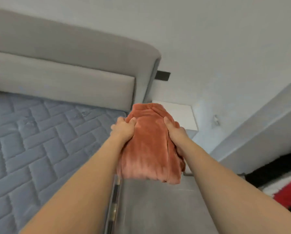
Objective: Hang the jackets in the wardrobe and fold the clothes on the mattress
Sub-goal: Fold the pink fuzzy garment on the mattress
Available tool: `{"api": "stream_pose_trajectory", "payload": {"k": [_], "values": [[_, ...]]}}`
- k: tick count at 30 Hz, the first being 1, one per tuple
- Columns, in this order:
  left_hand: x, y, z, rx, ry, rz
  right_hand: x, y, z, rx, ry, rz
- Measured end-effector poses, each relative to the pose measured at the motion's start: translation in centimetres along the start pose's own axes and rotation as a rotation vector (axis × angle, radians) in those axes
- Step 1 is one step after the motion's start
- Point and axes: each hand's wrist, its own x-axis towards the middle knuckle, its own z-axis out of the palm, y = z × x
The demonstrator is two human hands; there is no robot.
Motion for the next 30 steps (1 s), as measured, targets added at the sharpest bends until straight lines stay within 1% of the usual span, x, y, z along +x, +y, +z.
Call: {"api": "stream_pose_trajectory", "payload": {"k": [4,7,10,14,18,22,26,30], "values": [[-5.0,13.7,9.2,0.043,-0.124,0.299,-2.1,-2.9,-16.2,0.184,0.218,-0.088],[-10.3,22.6,15.7,0.054,-0.2,0.502,-4.7,-4.3,-27.3,0.308,0.374,-0.163],[-15.5,29.9,21.4,0.058,-0.275,0.645,-6.9,-5.2,-36.5,0.403,0.501,-0.217],[-20.9,37.9,28.1,0.063,-0.35,0.792,-8.4,-6.0,-46.7,0.475,0.66,-0.316],[-23.9,44.3,33.7,0.048,-0.397,0.909,-8.6,-7.2,-54.2,0.503,0.799,-0.396],[-25.1,50.6,39.3,0.01,-0.454,1.024,-7.6,-8.7,-60.5,0.524,0.896,-0.402],[-26.0,56.8,45.6,-0.041,-0.591,1.113,-6.3,-9.7,-66.4,0.573,1.005,-0.483],[-29.0,62.4,52.0,-0.052,-0.752,1.153,-6.9,-10.2,-72.3,0.56,1.194,-0.477]]}}
